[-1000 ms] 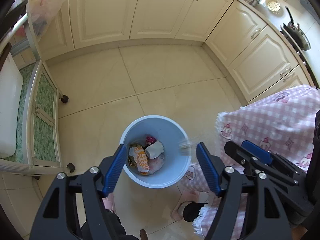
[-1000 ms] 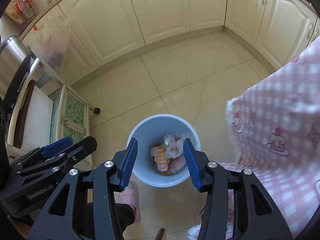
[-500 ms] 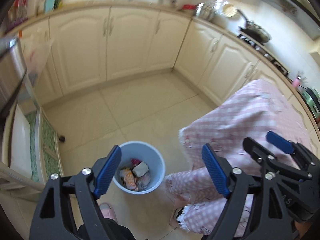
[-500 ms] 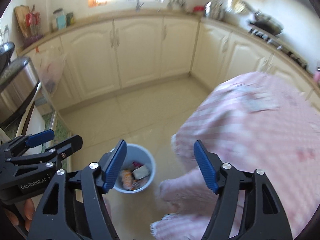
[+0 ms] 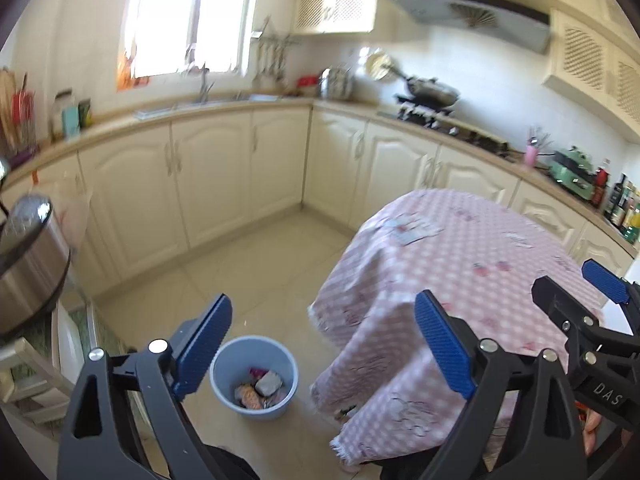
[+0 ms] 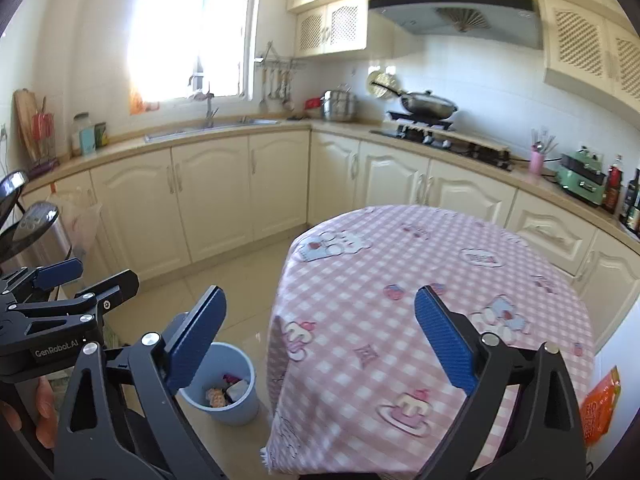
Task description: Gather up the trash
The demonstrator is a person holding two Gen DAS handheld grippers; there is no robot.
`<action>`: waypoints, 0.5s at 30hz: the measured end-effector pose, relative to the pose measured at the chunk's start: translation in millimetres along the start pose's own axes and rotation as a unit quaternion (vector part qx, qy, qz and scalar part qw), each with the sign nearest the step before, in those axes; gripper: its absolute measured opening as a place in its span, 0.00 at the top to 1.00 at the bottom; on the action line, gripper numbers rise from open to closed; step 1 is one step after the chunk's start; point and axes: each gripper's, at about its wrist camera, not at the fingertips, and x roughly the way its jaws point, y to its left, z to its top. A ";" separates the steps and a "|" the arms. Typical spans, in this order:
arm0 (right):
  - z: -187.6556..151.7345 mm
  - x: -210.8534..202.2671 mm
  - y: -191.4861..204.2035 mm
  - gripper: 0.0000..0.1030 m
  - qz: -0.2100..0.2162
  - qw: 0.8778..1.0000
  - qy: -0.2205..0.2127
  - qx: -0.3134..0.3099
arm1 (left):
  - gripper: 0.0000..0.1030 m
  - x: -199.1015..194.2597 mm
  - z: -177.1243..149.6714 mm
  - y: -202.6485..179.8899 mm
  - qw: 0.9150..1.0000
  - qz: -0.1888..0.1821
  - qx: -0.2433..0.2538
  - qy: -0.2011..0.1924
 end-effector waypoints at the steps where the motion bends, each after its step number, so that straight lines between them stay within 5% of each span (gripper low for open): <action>1: -0.1 -8.3 -3.6 0.09 -0.004 1.000 -0.007 0.003 | 0.08 -8.0 1.3 -6.4 1.000 -0.005 0.005 -0.007; 15: -8.6 -127.5 -36.6 0.07 -0.052 0.993 -0.104 0.021 | 0.06 -119.3 -1.4 -79.9 0.992 -0.036 0.051 -0.113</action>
